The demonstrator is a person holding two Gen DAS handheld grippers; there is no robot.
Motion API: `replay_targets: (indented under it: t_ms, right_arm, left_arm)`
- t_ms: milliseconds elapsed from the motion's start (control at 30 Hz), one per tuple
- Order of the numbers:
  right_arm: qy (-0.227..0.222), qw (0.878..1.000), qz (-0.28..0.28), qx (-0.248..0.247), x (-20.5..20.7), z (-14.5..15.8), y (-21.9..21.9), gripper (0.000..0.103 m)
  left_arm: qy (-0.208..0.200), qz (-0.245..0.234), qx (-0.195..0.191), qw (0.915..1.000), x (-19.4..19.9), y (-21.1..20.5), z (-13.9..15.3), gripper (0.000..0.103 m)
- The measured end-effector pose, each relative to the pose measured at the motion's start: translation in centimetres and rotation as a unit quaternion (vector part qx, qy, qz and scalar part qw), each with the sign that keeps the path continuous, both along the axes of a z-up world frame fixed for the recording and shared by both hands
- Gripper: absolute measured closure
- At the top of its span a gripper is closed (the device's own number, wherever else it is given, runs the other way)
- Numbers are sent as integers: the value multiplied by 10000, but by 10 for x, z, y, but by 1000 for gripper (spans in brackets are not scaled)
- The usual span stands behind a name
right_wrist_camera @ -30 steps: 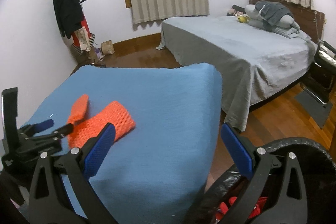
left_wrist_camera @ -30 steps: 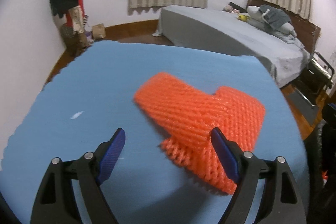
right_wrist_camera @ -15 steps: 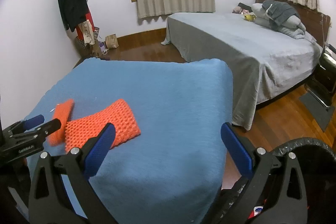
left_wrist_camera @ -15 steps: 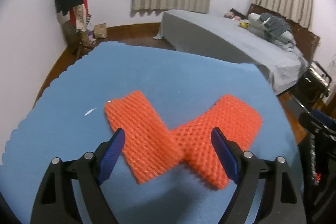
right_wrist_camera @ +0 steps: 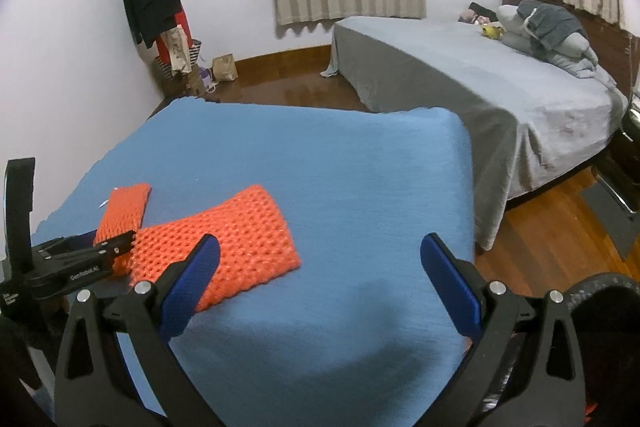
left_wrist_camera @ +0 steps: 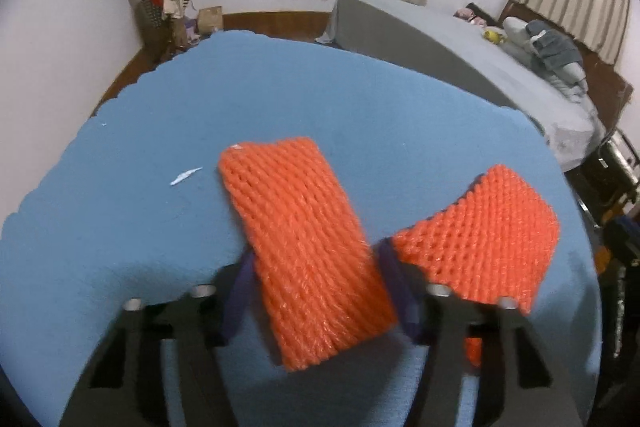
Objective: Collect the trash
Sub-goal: 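Grasp one end of the orange mesh sheet with the left gripper while the right gripper grasps the other end, then lift the orange mesh sheet with both grippers and carry it over the black bin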
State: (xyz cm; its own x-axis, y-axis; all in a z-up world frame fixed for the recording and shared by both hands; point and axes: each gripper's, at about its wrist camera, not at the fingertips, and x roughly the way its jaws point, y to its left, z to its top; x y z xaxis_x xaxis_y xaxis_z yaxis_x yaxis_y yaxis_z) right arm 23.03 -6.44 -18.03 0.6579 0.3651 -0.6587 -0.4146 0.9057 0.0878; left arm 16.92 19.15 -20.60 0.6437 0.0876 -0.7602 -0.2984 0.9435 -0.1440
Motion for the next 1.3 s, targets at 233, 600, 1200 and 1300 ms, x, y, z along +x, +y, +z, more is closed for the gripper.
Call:
replay_targets:
  t_ms: [233, 600, 1200, 1300]
  right_arm:
    - [193, 9996, 192, -39, -1, -9, 24, 6]
    - [528, 9980, 292, -164, -8, -27, 58, 6]
    - [706, 9941, 776, 266, -10, -9, 67, 90]
    - [560, 9947, 782, 373, -13, 9, 58, 90]
  left_arm:
    - [-258, -241, -114, 9993, -7, -2, 6, 84]
    - [-451, -96, 196, 9987, -32, 8, 27, 84]
    - [-511, -130, 213, 9984, -51, 0, 40, 84]
    - [-541, -156, 211, 9982, -57, -3, 45, 84]
